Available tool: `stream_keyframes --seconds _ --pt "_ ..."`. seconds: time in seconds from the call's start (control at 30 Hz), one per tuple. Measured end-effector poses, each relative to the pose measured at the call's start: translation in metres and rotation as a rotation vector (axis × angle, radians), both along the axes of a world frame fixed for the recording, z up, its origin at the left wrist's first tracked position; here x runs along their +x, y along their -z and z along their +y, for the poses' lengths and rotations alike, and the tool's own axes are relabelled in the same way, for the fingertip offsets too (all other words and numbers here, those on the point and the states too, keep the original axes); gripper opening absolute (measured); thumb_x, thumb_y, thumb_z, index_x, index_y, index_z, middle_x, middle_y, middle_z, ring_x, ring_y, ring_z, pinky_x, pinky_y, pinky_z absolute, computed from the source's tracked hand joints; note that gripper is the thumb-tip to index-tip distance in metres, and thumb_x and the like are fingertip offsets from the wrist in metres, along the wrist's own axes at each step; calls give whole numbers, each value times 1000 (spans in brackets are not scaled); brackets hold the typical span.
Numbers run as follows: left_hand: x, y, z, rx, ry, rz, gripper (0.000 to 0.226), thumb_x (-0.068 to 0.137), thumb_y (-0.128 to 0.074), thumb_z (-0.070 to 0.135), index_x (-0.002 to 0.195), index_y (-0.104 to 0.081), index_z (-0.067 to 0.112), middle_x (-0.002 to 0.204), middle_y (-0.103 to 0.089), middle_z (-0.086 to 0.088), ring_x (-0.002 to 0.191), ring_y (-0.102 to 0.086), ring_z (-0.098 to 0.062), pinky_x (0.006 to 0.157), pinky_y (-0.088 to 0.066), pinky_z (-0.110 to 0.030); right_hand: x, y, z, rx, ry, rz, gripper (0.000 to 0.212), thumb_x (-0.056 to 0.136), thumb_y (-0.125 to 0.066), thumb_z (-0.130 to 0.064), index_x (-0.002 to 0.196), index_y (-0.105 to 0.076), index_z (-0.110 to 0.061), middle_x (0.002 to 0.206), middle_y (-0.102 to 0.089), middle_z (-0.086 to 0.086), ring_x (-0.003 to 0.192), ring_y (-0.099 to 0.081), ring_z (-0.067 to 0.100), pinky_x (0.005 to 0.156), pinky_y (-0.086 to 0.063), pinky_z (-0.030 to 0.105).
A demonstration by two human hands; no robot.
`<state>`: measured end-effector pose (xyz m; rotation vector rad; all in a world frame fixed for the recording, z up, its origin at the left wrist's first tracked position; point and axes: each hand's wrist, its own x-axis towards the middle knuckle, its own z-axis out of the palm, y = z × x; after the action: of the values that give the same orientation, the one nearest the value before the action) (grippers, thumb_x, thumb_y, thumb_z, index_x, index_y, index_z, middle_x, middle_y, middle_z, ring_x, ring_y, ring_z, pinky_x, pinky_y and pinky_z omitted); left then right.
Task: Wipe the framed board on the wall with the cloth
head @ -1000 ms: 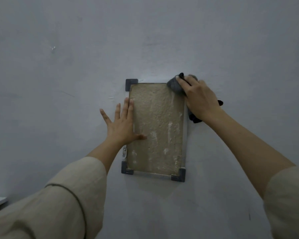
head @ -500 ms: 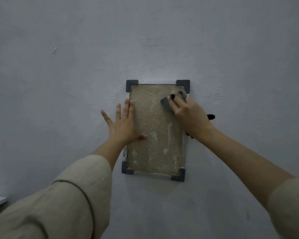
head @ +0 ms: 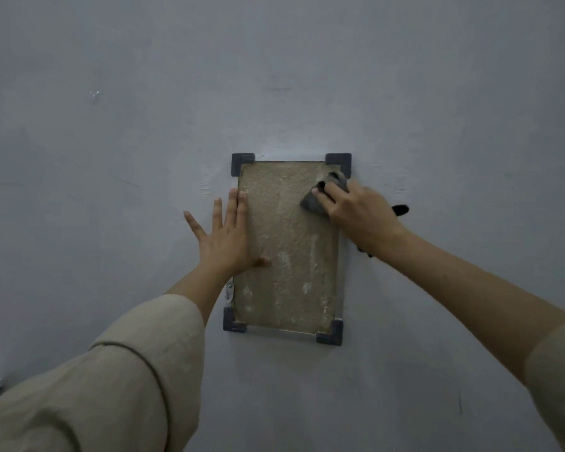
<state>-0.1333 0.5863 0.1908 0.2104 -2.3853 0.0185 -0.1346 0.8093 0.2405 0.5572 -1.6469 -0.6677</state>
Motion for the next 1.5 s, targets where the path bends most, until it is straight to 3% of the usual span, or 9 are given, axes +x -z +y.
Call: stream_keyframes --seconds 0.13,0.3,0.5,0.67,0.83,0.9,1.1,1.3,1.5 --pt "-1 1 -1 -9 -3 1 129 65 -53 78 139 33 17 150 35 1 141 24 -26 99 13 -73 -5 -28 1 -178 7 119 30 77 -55 -5 98 -75 -11 83 -70 4 54 -60 22 41 -43 21" --pt "0 1 -1 -8 -1 6 129 64 -54 77 140 31 17 151 34 0 142 23 -27 99 11 -73 -11 28 -17 -95 -41 161 47 76 -32 2 89 -76 -6 77 -67 3 49 -53 17 40 -36 20" --pt "1 2 0 -1 0 5 129 65 -55 76 140 31 17 151 33 1 142 22 -26 99 12 -72 -2 -20 7 -170 101 209 42 77 -39 -6 86 -76 -21 77 -67 -7 51 -56 11 41 -36 17" --pt "1 2 0 -3 -3 8 129 65 -55 76 141 31 17 151 33 1 142 21 -26 99 12 -73 -11 42 -8 -30 -11 203 47 80 -29 2 86 -75 -4 77 -65 5 49 -51 16 42 -27 23" --pt "0 3 -1 -4 -12 12 128 65 -54 77 140 32 18 151 34 2 142 21 -26 98 13 -73 -11 -2 17 -19 85 204 29 80 -49 -8 95 -72 -16 85 -67 0 54 -57 15 43 -38 21" --pt "1 3 0 -1 -14 9 128 66 -54 76 140 32 18 151 34 2 142 21 -26 98 13 -72 -8 -12 20 -116 91 242 42 81 -35 -4 93 -73 -17 81 -67 -2 53 -56 14 42 -38 20" --pt "1 3 3 8 -13 9 127 67 -56 74 140 31 17 151 33 1 142 21 -26 99 13 -72 -8 34 17 105 20 229 45 81 -32 3 92 -74 -6 79 -65 6 48 -51 17 44 -29 22" --pt "2 1 3 25 -10 -1 127 68 -56 73 140 32 17 150 34 2 142 22 -26 99 14 -72 -12 -24 -3 -109 101 279 45 76 -31 -1 72 -74 -17 68 -64 -4 46 -51 12 46 -18 22" --pt "2 2 2 23 2 1 126 68 -56 72 140 33 18 150 35 2 142 22 -26 99 12 -73 -5 34 6 -149 38 243 47 77 -31 2 81 -75 -12 73 -65 1 48 -52 14 41 -29 21"
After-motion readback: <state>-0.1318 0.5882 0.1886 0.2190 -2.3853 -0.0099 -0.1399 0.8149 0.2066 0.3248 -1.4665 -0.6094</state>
